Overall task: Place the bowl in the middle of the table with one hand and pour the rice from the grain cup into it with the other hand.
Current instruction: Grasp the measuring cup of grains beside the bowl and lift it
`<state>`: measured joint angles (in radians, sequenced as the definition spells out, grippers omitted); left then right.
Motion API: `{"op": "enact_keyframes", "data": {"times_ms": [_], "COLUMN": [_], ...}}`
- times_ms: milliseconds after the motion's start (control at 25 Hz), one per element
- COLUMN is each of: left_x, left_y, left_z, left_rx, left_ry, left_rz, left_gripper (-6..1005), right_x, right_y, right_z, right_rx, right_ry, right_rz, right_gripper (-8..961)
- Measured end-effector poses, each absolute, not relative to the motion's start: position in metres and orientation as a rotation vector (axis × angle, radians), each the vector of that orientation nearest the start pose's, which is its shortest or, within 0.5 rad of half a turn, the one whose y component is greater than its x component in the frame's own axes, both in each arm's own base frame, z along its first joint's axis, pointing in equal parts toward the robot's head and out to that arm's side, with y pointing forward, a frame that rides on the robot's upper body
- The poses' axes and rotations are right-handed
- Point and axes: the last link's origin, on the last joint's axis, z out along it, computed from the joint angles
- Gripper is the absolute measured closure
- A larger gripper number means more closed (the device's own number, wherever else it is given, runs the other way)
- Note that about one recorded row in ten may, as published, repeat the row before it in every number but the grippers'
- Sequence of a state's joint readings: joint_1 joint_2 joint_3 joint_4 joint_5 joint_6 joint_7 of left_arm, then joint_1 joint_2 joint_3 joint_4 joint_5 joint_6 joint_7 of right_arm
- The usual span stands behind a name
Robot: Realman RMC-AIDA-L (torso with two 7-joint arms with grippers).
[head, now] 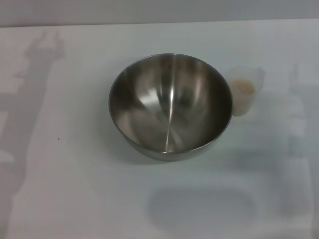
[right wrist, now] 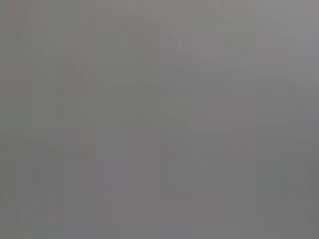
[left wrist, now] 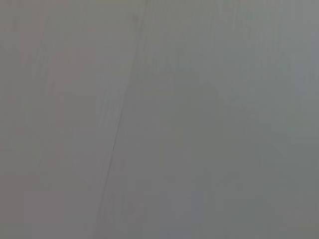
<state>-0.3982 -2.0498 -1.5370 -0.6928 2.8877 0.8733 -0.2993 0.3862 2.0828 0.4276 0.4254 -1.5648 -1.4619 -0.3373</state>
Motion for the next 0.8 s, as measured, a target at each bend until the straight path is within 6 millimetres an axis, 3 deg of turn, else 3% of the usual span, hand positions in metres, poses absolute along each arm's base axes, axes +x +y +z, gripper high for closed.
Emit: {"op": "enact_keyframes", "data": {"times_ms": [440,800], "left_x": [-0.248,-0.251], "left_y": [0.404,0.404], "left_z": [0.062,0.062], "left_rx": [-1.453,-1.455], "left_ry": [-0.456,-0.455], "left_rz": [-0.976,-0.964], "left_gripper": [671,672], "right_x": [0.304,0.305], "right_y": [0.256,0.238], "right_z": [-0.028,-0.046], "right_rx": [-1.275,-1.382], "right_ry": [0.426,0.454], "right_rz": [0.594,0.586], "right_gripper": [367,367]}}
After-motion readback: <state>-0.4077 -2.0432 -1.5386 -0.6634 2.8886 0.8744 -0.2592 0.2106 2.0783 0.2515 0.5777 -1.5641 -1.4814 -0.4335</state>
